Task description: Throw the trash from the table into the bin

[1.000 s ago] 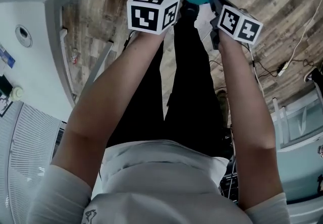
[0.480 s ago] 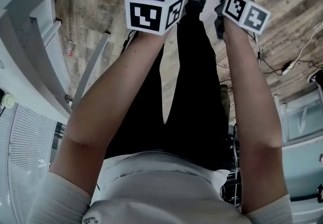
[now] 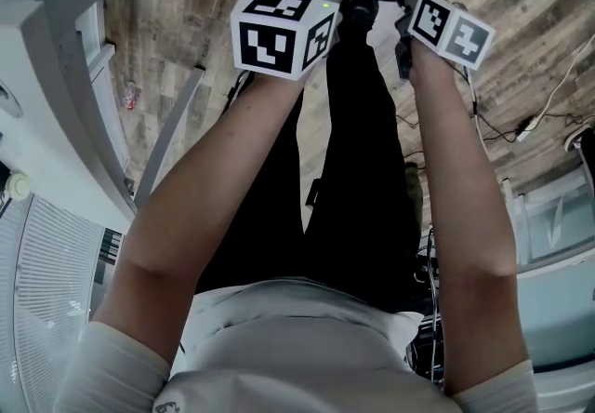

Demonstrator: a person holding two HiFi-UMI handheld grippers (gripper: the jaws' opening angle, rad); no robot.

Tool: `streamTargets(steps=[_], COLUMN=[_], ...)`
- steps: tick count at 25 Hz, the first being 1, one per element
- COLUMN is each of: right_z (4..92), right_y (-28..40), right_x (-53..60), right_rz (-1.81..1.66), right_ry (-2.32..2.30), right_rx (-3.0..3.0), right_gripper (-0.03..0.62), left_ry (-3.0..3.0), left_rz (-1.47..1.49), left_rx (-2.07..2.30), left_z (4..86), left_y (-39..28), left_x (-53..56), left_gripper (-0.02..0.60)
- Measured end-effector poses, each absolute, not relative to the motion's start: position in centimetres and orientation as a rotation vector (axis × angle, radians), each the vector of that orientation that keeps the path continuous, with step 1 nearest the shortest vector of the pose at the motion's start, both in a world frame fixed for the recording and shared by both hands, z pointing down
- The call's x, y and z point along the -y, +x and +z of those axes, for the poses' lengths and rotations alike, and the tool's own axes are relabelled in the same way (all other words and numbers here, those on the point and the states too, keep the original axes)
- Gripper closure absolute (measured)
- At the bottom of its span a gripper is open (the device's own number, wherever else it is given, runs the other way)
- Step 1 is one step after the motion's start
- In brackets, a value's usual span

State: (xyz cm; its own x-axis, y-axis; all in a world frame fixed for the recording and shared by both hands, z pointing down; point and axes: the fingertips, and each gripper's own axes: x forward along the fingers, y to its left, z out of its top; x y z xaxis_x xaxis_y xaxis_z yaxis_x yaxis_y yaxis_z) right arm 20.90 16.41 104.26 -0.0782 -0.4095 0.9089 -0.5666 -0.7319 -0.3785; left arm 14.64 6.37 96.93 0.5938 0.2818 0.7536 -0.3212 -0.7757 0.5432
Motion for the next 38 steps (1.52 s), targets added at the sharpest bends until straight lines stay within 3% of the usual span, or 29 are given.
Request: streamTargets(steps=[8,14,20,31,38], right_z=[99.2,90.9,82.5,64.5,55.7], right_y=[20.5,21.7,22.0,24.4,24.8], right_x=[-16.2,-17.3,-15.7,-14.5,-13.7], right_rz=[1.879,1.770,1.672,1.448,1.274], right_ry=[2.088,2.124,2.197,2.286,2.274], right_rx=[1.118,1.231,1.321,1.485,1.607], right_gripper=[0.508,0.514,0.585,0.586,0.588], left_ry=[2.232,2.289,2.379,2.553,2.601], left_rz=[1.136,1.132,1.052,0.949,0.862], left_rx=[0.013,0.013,-0.031,-0.247,-0.266], left_z=[92.1,85.3,77.2,59.5,52.7], left_y=[15.2,17.7,20.0,22.0,22.3], left_x=[-6.0,-8.2,-7.2,-8.4,-7.7], left_gripper=[0.575,0.575,0.575,0.575,0.575])
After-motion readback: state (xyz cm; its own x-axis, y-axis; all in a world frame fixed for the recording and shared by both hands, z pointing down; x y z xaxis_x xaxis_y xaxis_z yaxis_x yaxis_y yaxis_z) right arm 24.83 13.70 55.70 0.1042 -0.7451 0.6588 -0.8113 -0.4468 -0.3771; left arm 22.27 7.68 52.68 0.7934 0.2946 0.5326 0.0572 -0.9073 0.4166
